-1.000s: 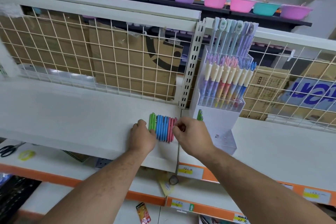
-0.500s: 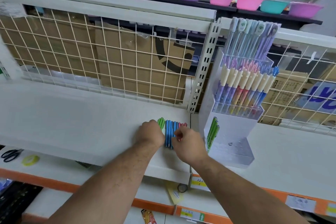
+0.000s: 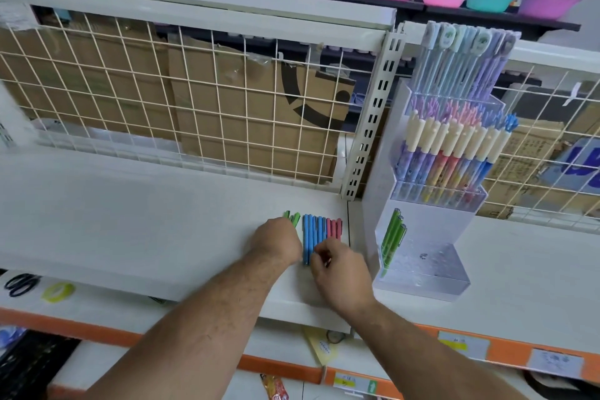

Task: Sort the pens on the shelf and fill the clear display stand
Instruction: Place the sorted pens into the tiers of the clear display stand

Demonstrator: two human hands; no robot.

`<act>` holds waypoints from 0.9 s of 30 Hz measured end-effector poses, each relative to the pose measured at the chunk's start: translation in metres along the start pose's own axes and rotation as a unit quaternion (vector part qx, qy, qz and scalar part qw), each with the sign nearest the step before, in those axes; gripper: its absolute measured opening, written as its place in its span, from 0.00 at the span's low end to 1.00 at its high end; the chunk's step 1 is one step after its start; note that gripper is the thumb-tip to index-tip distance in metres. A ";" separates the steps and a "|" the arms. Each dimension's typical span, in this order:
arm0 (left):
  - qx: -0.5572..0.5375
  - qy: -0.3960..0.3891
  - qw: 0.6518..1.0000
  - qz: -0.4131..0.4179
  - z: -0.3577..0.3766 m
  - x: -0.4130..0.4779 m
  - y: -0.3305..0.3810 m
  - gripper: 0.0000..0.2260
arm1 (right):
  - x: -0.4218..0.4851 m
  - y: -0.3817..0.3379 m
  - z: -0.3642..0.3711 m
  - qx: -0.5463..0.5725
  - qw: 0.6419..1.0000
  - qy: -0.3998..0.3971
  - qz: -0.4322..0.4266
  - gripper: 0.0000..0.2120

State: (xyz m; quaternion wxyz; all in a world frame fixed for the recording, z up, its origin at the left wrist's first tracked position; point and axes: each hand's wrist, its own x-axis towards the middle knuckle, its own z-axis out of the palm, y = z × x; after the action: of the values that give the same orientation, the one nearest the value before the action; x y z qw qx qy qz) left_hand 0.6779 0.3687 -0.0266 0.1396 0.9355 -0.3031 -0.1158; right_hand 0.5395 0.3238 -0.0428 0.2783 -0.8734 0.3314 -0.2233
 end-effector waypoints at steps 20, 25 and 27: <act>-0.528 -0.027 0.844 -0.091 0.000 -0.010 -0.040 0.09 | -0.018 0.010 0.012 -0.009 0.999 -0.048 -0.003 0.06; -0.582 -0.036 0.811 -0.043 -0.001 -0.030 -0.037 0.09 | -0.017 0.008 0.007 0.021 0.996 -0.085 0.020 0.05; -0.622 -0.049 0.780 -0.040 -0.002 -0.039 -0.030 0.11 | -0.015 0.007 0.003 0.049 0.993 -0.105 0.035 0.04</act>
State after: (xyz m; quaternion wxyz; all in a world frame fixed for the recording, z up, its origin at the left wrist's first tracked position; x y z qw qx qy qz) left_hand 0.6635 0.4155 -0.0296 0.6714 0.6496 -0.1335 -0.3308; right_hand 0.5282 0.3312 -0.0523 0.3621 -0.8649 0.3195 -0.1365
